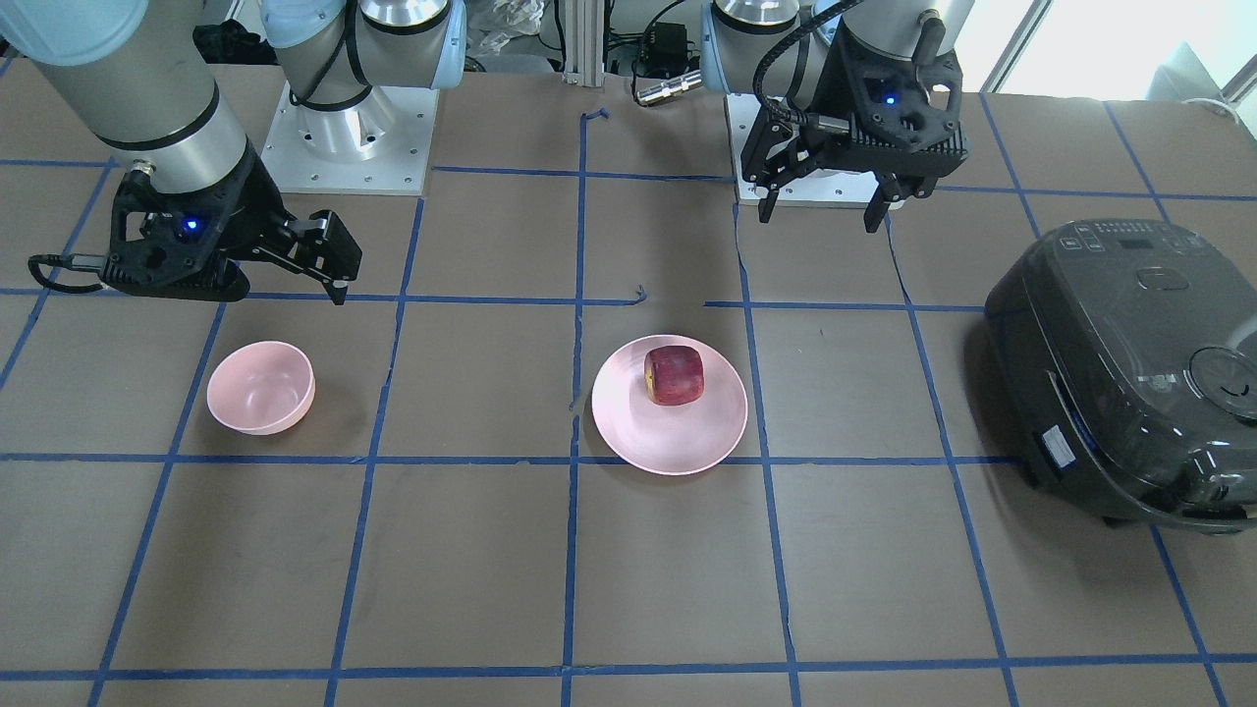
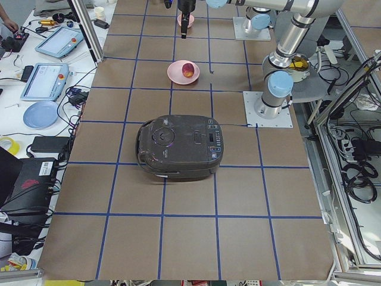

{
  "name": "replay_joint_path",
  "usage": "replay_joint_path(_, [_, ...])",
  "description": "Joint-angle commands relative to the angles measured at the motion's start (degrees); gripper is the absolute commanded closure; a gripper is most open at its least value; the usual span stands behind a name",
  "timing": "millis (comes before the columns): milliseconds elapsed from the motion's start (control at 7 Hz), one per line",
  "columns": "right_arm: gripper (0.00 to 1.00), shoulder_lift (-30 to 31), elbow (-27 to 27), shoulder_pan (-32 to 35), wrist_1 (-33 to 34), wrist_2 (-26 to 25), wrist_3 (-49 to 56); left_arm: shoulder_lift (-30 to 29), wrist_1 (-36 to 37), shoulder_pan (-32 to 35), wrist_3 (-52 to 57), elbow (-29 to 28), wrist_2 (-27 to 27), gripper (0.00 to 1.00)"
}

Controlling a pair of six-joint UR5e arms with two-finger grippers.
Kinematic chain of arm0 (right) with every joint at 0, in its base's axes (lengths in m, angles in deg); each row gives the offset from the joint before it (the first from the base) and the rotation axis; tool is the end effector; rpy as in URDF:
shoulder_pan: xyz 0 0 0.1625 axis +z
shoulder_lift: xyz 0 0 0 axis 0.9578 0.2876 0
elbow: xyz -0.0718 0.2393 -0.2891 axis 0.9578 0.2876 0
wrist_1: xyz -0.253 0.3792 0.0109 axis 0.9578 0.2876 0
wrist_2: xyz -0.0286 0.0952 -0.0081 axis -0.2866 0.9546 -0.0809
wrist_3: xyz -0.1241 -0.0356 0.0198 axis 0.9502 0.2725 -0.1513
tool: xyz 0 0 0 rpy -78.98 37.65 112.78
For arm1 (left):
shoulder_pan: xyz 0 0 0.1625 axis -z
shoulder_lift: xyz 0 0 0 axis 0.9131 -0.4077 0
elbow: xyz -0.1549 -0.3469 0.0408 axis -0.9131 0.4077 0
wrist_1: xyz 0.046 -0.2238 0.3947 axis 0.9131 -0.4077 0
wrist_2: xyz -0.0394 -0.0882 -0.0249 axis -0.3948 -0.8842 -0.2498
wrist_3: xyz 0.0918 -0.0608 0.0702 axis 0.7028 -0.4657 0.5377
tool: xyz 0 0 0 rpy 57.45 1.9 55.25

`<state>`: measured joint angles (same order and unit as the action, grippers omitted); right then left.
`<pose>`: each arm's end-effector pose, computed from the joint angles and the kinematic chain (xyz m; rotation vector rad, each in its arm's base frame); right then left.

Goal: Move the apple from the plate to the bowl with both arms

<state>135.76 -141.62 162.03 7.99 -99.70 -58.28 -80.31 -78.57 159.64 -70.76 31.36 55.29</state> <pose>0.1189 -0.5541 0.3754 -0.0815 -3.1226 -0.0682 -0.1688 -0.5109 0.4477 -0.0949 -3.1186 0.1141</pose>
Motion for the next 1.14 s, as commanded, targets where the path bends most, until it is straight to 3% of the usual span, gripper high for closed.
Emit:
replay_joint_path(0, [0.0, 0.07, 0.22, -0.24, -0.6, -1.15, 0.18, 0.03, 0.0, -0.01, -0.01, -0.05, 0.01, 0.0])
replay_joint_path(1000, [0.0, 3.41, 0.05, -0.06, -2.8, -0.88, -0.78, 0.73, -2.02, 0.17, -0.1, -0.57, 0.01, 0.0])
